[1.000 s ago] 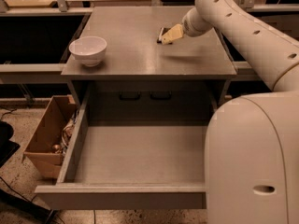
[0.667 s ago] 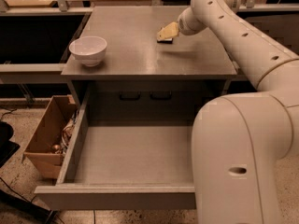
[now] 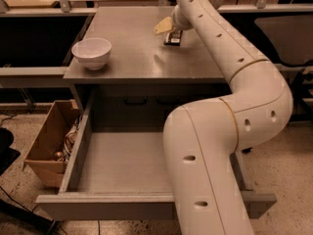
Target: Place rxbar chocolate into top drawer
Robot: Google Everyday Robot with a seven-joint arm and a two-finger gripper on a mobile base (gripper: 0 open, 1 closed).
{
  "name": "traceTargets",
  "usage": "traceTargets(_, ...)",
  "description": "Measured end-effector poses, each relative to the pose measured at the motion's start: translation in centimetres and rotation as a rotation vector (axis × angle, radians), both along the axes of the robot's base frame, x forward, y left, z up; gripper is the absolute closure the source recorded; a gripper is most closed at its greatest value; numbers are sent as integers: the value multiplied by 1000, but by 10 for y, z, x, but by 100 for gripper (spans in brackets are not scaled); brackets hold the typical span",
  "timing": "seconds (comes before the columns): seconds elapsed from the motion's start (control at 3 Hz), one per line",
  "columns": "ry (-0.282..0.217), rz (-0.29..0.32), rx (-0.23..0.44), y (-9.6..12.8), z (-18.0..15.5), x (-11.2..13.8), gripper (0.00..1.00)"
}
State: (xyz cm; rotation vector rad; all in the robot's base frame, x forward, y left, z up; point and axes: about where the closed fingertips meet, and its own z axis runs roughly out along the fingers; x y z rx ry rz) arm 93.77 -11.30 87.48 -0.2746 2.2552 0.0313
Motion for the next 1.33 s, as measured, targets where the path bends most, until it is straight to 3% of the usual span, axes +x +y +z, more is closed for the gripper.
traceTargets(0.67,128,-197,17,4,-43,1,0)
traceTargets(1.0,142,-220,51,8,-59,5,18)
traceTargets(1.33,142,-220,51,8,-53,5,41)
